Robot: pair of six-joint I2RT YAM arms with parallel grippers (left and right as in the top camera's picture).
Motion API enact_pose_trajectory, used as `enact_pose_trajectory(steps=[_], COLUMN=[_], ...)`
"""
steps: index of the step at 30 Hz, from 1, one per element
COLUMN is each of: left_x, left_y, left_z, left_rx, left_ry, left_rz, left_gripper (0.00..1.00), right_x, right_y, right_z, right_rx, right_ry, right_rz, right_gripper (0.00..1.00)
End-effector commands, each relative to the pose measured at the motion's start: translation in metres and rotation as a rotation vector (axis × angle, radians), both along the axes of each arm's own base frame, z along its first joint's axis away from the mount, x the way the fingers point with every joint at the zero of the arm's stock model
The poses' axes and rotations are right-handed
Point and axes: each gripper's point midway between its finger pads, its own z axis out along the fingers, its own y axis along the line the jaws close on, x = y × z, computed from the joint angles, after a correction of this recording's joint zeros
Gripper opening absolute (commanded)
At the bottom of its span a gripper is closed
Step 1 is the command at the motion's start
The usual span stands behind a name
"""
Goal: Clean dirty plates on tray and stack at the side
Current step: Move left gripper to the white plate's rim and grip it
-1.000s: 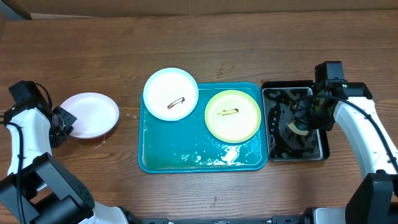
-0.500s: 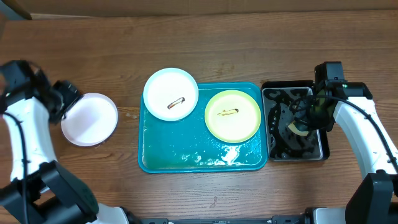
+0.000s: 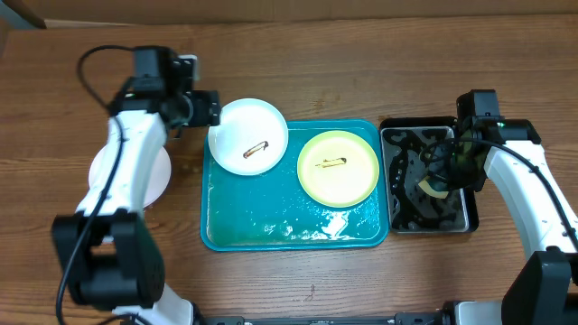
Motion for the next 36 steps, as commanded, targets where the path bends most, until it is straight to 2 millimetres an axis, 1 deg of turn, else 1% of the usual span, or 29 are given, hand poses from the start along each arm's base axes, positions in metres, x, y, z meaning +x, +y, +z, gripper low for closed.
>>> enact_pose_trajectory(steps=[1, 5, 12, 14, 16, 19, 21, 22, 23, 24, 26, 32, 36], left_x=[0.010, 0.018, 0.020, 0.018, 0.015, 0.013, 0.012, 0.011, 0.009, 0.008, 0.004, -0.012, -0.035], left_y=[-0.004, -0.018, -0.018, -0.016, -0.010, 0.006, 0.014, 0.016, 0.018, 0.019, 0.019, 0.019, 0.021], left_z=[-0.020, -0.044, -0.083, -0.092, -0.099, -0.099, -0.098, -0.099, -0.099, -0.100, -0.101, -0.105, -0.106], left_rx=[0.090, 0.131, 0.144, 0.148, 0.178, 0.260, 0.304, 0.313, 0.322, 0.325, 0.324, 0.323, 0.311], left_ry=[0.010, 0.017, 0.076, 0.099, 0.123, 0.137, 0.144, 0.149, 0.157, 0.165, 0.182, 0.247, 0.341], left_rz=[-0.048, -0.147, -0.155, -0.154, -0.140, -0.101, -0.081, -0.077, -0.074, -0.073, -0.076, -0.080, -0.057], left_gripper=[0.82, 0.82, 0.81, 0.77, 0.66, 0.49, 0.36, 0.22, 0.15, 0.10, 0.04, 0.04, 0.04], right_x=[-0.001, -0.003, -0.002, -0.002, -0.003, -0.002, -0.002, -0.002, -0.001, -0.001, -0.001, -0.002, -0.001], right_y=[0.000, 0.002, 0.004, 0.004, 0.004, 0.004, 0.004, 0.004, 0.004, 0.004, 0.004, 0.004, 0.004], right_z=[-0.002, -0.002, -0.002, -0.002, -0.002, -0.002, -0.002, -0.002, -0.002, -0.002, -0.002, -0.002, -0.002], right_rx=[0.006, 0.019, 0.032, 0.032, 0.032, 0.032, 0.032, 0.032, 0.032, 0.032, 0.032, 0.032, 0.032], right_ry=[0.007, 0.012, 0.011, 0.011, 0.011, 0.011, 0.010, 0.008, 0.007, 0.007, 0.007, 0.008, 0.007], right_rz=[-0.003, -0.001, 0.001, 0.001, 0.001, 0.001, 0.001, 0.001, 0.001, 0.001, 0.001, 0.001, 0.001], right_gripper=[0.04, 0.04, 0.04, 0.04, 0.04, 0.04, 0.04, 0.04, 0.04, 0.04, 0.04, 0.04, 0.04])
